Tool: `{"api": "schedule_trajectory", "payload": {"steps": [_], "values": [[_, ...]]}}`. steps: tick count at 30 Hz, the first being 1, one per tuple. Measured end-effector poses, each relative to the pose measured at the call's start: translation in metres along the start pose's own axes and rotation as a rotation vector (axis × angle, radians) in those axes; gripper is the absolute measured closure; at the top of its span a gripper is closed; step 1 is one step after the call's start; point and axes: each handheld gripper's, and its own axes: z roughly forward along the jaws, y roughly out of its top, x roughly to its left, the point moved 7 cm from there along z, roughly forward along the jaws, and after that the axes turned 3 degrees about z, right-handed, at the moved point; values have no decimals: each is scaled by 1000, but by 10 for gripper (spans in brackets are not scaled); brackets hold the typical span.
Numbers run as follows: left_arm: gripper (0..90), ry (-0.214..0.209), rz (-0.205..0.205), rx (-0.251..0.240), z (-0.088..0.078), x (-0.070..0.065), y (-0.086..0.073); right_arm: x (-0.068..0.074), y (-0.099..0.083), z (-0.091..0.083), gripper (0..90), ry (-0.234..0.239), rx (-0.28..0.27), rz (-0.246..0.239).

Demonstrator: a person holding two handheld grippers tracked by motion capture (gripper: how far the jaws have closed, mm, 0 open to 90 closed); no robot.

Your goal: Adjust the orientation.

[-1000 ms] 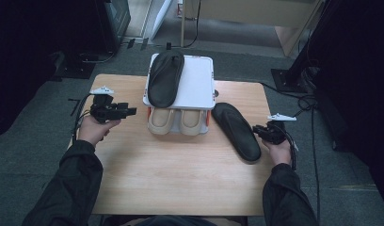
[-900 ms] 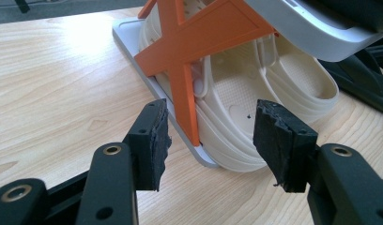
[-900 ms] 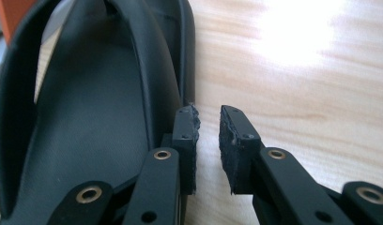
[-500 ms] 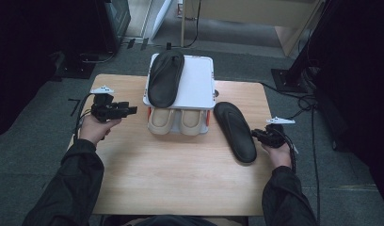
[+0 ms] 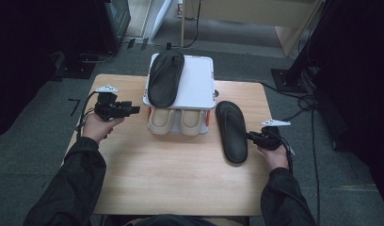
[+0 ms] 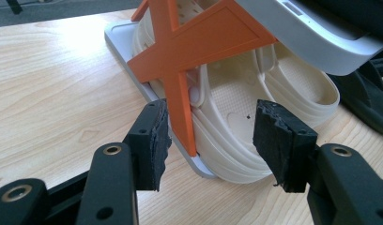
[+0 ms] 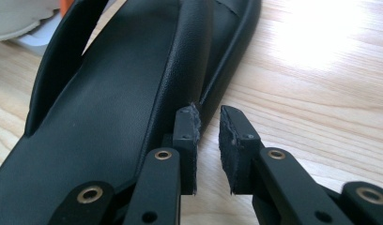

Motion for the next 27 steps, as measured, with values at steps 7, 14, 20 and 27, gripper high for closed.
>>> {"api": "schedule_trajectory", "payload": {"steps": [7, 14, 20, 27], "values": [[459, -4, 7, 4, 2, -1, 1, 11, 1, 4, 759, 19, 6, -17], [459, -3, 7, 8, 2, -1, 0, 14, 4, 5, 709, 38, 2, -13], [458, 4, 1, 4, 1, 0, 0, 15, 19, -4, 684, 52, -63, 1], [457, 12, -1, 7, -4, 1, -4, 20, 38, -2, 656, 81, -104, -1]]}}
